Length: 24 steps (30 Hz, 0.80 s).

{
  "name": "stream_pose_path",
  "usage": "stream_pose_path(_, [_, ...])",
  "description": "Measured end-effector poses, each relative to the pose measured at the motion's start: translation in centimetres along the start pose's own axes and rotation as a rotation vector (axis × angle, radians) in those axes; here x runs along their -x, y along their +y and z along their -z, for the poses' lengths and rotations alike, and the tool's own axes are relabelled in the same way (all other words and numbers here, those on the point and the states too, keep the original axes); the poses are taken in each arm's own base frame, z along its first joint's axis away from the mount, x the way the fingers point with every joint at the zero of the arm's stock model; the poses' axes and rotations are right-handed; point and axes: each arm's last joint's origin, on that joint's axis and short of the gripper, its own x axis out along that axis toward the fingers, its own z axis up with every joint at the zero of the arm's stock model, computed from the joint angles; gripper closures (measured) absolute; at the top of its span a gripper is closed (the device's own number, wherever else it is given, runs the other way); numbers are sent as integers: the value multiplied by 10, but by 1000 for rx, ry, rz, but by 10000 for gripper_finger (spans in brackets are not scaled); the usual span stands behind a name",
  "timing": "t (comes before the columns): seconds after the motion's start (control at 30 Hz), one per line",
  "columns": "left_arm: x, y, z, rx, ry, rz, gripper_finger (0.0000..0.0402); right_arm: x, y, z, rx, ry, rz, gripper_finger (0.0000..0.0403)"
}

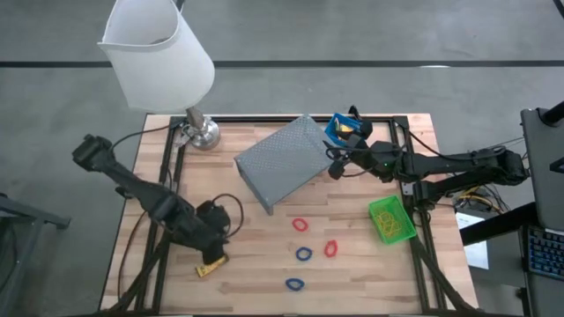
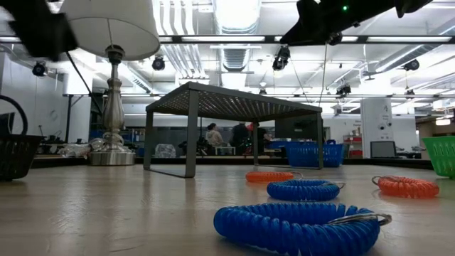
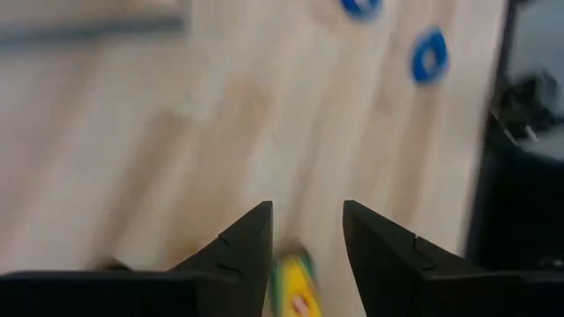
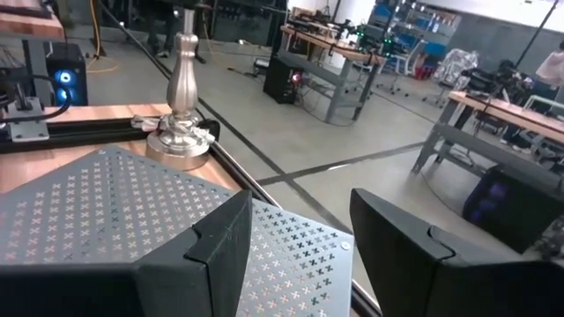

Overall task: Pick & Place Office Desk Supplies
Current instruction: Put the crayon box into the blue basket

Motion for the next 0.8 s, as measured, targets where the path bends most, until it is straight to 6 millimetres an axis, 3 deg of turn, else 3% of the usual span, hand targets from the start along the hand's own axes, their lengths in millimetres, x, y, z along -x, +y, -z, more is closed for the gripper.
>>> stream_pose_path(0.33, [-20, -12, 16, 210, 153, -14, 273, 0, 2, 14, 2, 32, -3, 211])
stream_pose_path(0.8, [-50, -16, 25, 203, 284, -89, 276, 0, 2, 21, 17, 48, -6, 211])
